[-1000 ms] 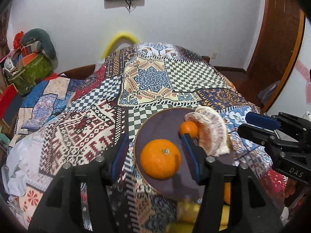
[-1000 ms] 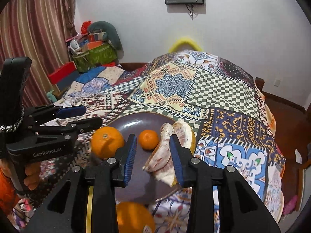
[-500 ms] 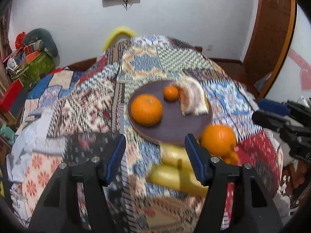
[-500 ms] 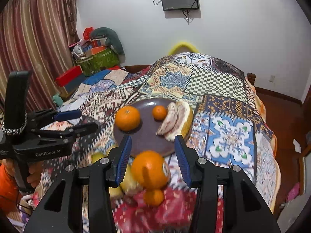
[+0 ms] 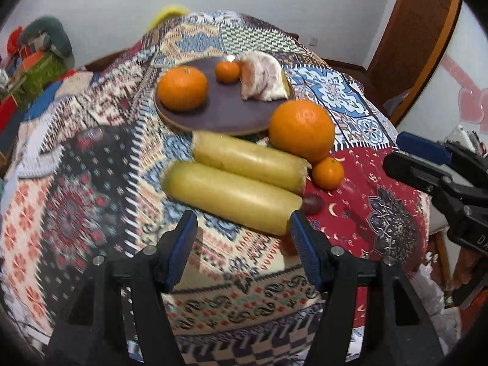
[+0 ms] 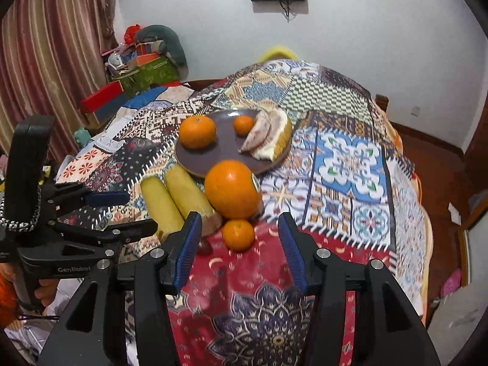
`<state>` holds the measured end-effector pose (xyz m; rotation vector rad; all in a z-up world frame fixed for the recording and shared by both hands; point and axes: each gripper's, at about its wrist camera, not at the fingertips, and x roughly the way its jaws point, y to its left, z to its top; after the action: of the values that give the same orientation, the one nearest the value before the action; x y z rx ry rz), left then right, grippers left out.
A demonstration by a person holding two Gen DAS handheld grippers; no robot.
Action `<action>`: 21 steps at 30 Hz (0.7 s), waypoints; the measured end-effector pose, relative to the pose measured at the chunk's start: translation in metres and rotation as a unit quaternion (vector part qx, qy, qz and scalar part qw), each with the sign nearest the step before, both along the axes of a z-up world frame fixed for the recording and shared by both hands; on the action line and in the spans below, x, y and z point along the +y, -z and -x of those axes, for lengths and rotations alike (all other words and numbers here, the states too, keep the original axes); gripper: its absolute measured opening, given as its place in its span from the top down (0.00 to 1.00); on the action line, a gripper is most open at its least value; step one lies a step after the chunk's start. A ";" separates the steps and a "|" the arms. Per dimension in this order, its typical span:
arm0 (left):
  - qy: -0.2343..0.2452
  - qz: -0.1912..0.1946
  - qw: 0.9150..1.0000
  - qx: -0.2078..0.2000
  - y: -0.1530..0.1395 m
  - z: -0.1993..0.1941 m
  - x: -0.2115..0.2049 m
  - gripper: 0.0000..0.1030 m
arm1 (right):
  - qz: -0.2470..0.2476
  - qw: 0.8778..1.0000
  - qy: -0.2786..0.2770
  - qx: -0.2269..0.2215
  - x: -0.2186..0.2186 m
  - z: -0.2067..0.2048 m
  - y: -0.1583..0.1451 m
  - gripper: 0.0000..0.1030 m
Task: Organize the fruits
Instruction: 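Open both tools and withdraw them from the plate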
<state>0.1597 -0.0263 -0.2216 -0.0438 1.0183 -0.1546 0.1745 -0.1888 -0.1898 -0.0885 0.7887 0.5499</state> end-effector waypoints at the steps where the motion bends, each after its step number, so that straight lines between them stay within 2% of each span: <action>1: -0.001 0.004 1.000 0.001 0.001 0.001 -0.001 0.39 | -0.003 1.000 0.002 0.005 -0.002 0.001 0.002 0.53; 3: 0.003 0.001 1.000 -0.007 0.002 0.004 -0.006 0.39 | -0.005 1.000 0.006 0.015 -0.006 0.000 0.008 0.53; 6: 0.005 -0.013 1.000 -0.013 0.003 0.003 -0.014 0.31 | -0.007 1.000 0.010 0.022 -0.008 0.001 0.013 0.53; 10: -0.008 -0.052 0.998 -0.016 0.007 -0.005 -0.019 0.29 | -0.018 0.999 0.014 0.026 -0.009 0.001 0.015 0.53; 11: -0.009 -0.048 0.999 -0.017 0.006 -0.006 -0.017 0.29 | -0.018 0.999 0.016 0.024 -0.009 0.001 0.015 0.53; 15: -0.033 -0.039 0.999 -0.016 0.006 -0.008 0.004 0.29 | -0.017 0.999 0.023 0.021 -0.010 -0.002 0.016 0.53; 21: -0.089 -0.030 0.996 -0.008 0.006 -0.003 0.059 0.29 | -0.011 1.000 0.018 0.021 -0.003 -0.008 0.020 0.53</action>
<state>0.1625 0.0322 -0.2272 -0.0779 0.9975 0.0378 0.1820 -0.1918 -0.2093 -0.0420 0.8244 0.5278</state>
